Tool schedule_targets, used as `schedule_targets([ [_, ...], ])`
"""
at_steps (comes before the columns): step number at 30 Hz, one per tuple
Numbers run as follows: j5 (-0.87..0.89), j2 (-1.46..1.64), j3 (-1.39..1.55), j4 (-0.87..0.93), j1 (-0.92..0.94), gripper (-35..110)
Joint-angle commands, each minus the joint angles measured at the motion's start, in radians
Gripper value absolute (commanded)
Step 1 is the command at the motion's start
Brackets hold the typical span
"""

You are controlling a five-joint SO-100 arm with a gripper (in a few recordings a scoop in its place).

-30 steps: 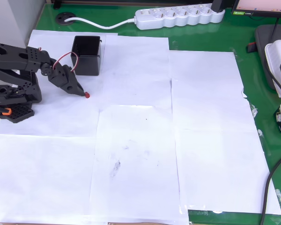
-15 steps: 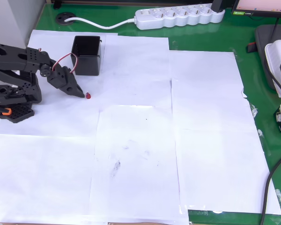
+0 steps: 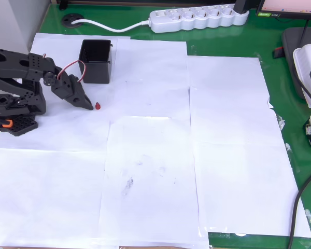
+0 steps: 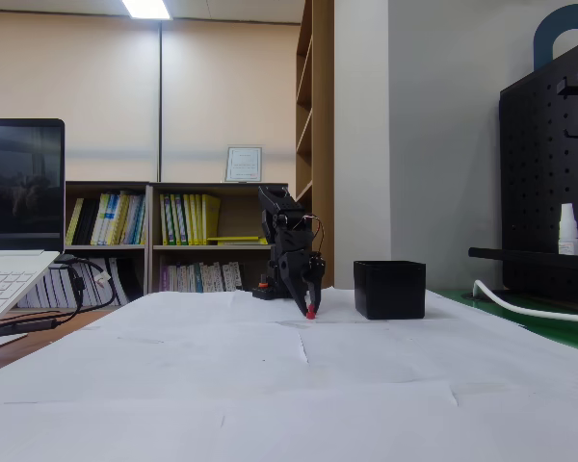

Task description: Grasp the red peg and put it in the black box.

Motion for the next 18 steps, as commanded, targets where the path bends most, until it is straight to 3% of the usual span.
schedule_targets([
  [1,-0.014,0.054,0.015,-0.055,-0.009,0],
  [18,0.051,0.258,0.135,-0.285,-0.066,0],
])
